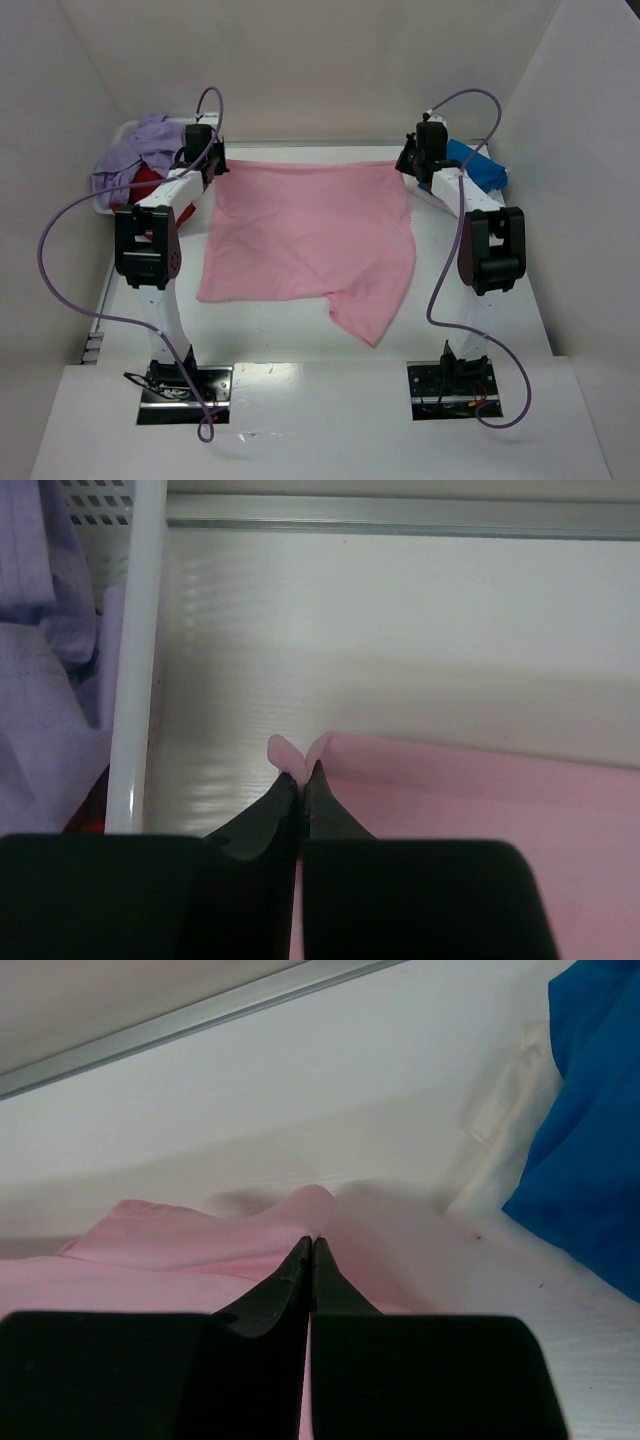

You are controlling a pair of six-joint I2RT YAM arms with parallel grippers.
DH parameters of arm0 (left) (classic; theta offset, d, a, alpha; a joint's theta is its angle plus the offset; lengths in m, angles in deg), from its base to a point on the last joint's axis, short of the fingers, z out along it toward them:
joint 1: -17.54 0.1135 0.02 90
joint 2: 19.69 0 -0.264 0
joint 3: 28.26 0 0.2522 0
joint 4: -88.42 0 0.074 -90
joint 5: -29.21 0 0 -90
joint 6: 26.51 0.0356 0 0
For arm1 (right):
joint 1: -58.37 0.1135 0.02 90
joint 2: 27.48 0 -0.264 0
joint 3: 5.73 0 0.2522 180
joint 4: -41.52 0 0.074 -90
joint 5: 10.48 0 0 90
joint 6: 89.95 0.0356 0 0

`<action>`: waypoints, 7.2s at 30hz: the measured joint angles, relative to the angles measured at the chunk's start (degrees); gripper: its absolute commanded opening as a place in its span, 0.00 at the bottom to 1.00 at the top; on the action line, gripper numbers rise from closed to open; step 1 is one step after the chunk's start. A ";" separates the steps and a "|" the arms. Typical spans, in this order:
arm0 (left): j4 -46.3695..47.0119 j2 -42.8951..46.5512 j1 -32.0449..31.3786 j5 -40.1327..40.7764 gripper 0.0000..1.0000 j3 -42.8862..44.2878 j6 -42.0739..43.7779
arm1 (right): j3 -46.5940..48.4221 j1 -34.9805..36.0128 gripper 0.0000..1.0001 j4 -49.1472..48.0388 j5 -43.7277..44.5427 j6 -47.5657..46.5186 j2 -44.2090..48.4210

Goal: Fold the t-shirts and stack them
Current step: Flatten out the tshirt, then grap the side of the flattened tshirt furthest away from the robot with both arms, then fold the flattened tshirt in 1/3 of the way

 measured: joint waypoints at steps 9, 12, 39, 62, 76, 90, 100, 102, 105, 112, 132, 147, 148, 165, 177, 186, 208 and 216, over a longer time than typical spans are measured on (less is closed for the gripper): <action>-2.12 -0.46 1.31 -3.89 0.00 0.98 0.59 | 0.94 -0.39 0.00 0.04 -2.99 0.09 -1.46; -3.85 -0.20 1.46 -4.94 0.00 0.83 0.42 | -2.14 -0.44 0.00 -0.92 -3.91 0.50 0.22; -15.67 13.53 3.37 -16.50 0.00 -17.07 -4.57 | -25.46 -0.52 0.00 0.24 -12.35 2.27 15.45; -23.26 14.80 3.37 -14.45 0.84 -20.26 -4.09 | -29.92 0.98 0.62 8.26 -10.75 3.19 15.50; -17.42 20.92 1.38 -29.99 0.91 -13.70 -4.92 | -18.64 0.98 0.63 4.72 -11.50 1.53 10.78; -15.23 12.22 -0.66 -32.92 0.95 -13.62 -5.70 | -16.26 2.34 0.33 4.72 -13.90 0.57 0.35; -15.21 11.30 -1.07 -32.87 0.96 -13.55 -5.66 | -15.96 3.10 0.00 4.74 -16.04 0.31 0.35; -15.30 11.30 -1.07 -32.85 0.96 -13.53 -5.62 | -16.44 3.10 0.00 4.98 -16.81 0.31 0.96; -15.61 11.08 -1.07 -32.70 0.96 -13.33 -5.53 | -18.69 3.10 0.00 5.40 -18.01 0.42 4.15; -16.24 10.08 -1.07 -32.46 0.97 -11.87 -5.22 | -27.61 3.30 0.02 6.43 -27.89 0.04 18.86; -18.47 8.00 -1.07 -32.96 0.98 -10.25 -2.47 | -28.76 11.06 0.43 18.36 -20.81 -0.76 25.59; -19.08 7.41 -1.31 -33.16 0.98 -10.25 -2.16 | -22.95 11.43 0.00 7.32 -7.34 4.98 9.20; -19.10 7.41 -1.31 -33.18 0.98 -10.25 -2.16 | -22.77 11.54 0.00 7.21 -7.06 5.03 8.74; -19.98 6.25 -2.08 -33.24 0.98 -10.03 -1.05 | -19.74 21.86 0.00 6.38 -8.17 6.58 4.15; -20.55 5.38 -2.08 -32.81 1.00 -9.44 -1.05 | -26.32 25.57 0.11 8.26 -7.89 9.05 12.52; -20.76 5.11 -2.80 -22.25 0.95 -9.31 -4.09 | -22.10 15.58 0.04 10.27 -1.27 7.17 16.28; -20.41 1.14 -2.97 -4.72 0.83 -9.22 -9.11 | -16.24 8.07 0.00 12.04 5.38 6.47 0.37; -20.20 -3.30 -0.83 -4.09 0.83 -3.37 -9.05 | -6.29 4.44 0.00 12.72 5.57 5.97 -6.80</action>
